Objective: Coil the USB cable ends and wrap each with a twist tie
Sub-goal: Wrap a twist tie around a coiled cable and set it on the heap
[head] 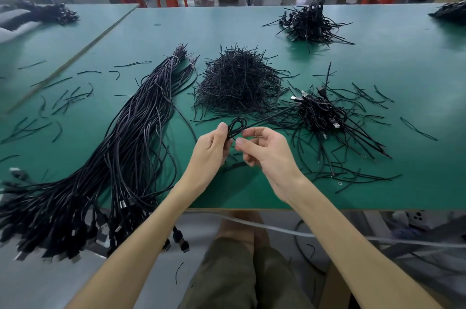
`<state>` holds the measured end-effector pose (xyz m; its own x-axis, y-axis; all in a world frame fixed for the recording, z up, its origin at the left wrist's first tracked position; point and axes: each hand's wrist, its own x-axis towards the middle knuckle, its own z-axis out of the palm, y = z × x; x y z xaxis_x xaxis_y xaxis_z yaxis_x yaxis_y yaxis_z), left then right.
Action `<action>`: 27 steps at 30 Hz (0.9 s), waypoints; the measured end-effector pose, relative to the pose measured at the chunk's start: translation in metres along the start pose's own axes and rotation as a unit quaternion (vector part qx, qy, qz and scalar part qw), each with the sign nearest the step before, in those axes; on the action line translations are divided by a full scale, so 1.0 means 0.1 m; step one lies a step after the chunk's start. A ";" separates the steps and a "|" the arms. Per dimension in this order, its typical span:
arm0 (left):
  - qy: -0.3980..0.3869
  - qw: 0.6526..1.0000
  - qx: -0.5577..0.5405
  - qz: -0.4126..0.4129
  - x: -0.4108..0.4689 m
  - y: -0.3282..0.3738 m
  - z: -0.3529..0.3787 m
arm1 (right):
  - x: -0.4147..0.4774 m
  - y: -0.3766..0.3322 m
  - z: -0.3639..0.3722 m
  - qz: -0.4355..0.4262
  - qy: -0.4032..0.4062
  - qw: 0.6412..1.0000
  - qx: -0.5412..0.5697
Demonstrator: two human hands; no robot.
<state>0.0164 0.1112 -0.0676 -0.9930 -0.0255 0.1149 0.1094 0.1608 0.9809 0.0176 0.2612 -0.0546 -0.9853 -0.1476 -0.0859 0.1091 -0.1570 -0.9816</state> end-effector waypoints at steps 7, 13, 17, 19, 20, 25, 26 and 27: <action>0.000 0.999 -0.030 -0.021 -0.01 0.02 -0.02 | 0.00 0.00 0.00 -0.013 -0.029 0.999 -0.009; -0.051 0.998 -0.025 -0.011 -0.04 0.04 -0.04 | 0.04 -0.05 -0.10 -0.012 -0.213 0.977 -0.009; -0.076 0.997 -0.029 -0.012 -0.04 0.03 -0.03 | 0.08 -0.04 -0.15 -0.036 -0.181 0.979 -0.083; -0.078 0.996 -0.035 -0.018 -0.04 0.03 -0.02 | 0.09 -0.02 -0.15 -0.079 -0.135 0.980 -0.122; -0.078 0.996 -0.036 -0.021 -0.04 0.04 -0.02 | 0.09 -0.01 -0.15 -0.099 -0.113 0.978 -0.144; -0.041 0.998 -0.030 -0.036 -0.02 0.01 -0.02 | 0.07 0.04 -0.10 -0.137 -0.050 0.967 -0.208; -0.040 0.998 -0.028 -0.038 -0.02 0.01 -0.03 | 0.06 0.04 -0.09 -0.141 -0.042 0.963 -0.225; -0.040 0.998 -0.028 -0.038 -0.02 0.01 -0.03 | 0.05 0.04 -0.08 -0.146 -0.037 0.958 -0.246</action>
<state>0.0185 0.1081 -0.0661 -0.9986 0.0442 0.0296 0.0341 0.1062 0.9938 0.0117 0.2681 -0.0605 -0.9504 -0.2387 0.1993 -0.2629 0.2740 -0.9251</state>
